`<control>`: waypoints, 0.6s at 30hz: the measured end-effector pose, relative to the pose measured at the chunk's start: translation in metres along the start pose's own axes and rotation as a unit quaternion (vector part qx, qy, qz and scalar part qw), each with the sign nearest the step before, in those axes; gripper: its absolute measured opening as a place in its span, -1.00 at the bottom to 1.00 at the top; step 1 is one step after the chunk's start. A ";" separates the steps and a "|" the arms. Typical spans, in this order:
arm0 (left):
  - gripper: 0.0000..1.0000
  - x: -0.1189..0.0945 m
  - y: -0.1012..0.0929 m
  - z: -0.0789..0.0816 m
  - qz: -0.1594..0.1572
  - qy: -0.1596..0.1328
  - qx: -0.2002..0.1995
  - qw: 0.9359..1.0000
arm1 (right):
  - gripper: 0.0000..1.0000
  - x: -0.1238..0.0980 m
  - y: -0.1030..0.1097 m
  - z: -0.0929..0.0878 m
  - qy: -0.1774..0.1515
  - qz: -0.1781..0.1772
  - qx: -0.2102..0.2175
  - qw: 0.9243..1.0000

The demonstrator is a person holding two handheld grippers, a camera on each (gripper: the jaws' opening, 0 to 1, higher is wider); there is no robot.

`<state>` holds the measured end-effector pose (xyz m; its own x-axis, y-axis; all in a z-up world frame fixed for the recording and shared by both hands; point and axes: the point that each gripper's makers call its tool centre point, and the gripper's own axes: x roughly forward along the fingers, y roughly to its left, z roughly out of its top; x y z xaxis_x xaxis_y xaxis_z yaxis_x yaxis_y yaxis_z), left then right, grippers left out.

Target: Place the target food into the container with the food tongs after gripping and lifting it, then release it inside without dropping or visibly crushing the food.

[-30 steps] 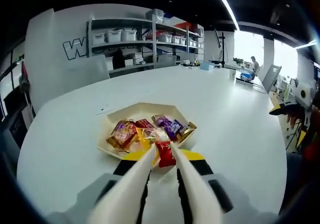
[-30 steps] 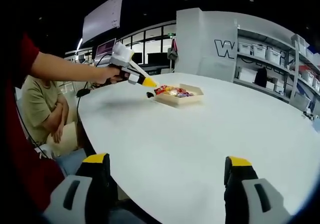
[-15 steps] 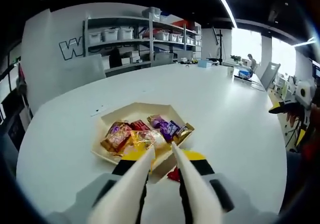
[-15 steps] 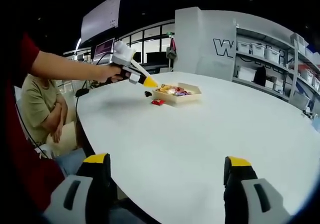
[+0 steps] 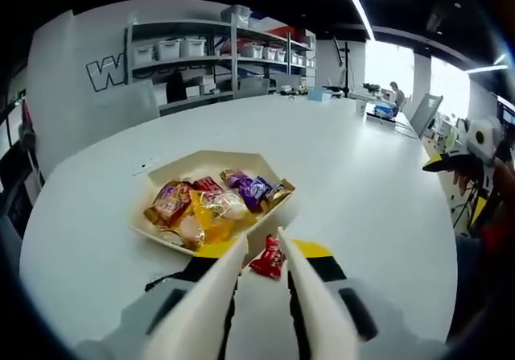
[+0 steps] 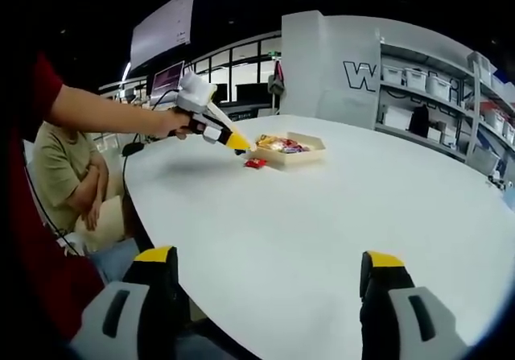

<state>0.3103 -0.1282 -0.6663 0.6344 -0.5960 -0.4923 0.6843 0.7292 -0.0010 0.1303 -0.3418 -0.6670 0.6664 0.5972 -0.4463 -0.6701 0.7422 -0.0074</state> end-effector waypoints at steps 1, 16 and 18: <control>-0.54 0.001 -0.002 -0.003 -0.003 0.005 0.002 1.000 | 0.86 0.000 0.000 0.000 0.000 0.000 0.000 1.000; -0.50 0.013 -0.006 -0.013 -0.021 0.019 0.011 1.000 | 0.86 0.001 0.001 -0.001 0.003 -0.001 -0.001 1.000; -0.48 0.014 -0.008 -0.014 -0.025 0.018 0.018 0.999 | 0.86 0.001 0.001 -0.002 0.005 -0.002 -0.002 1.000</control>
<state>0.3084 -0.1380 -0.6860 0.5862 -0.6181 -0.5237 0.7277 0.6858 0.0051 0.1302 -0.3411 -0.6690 0.6661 0.5906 -0.4555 -0.6683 0.7437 -0.0130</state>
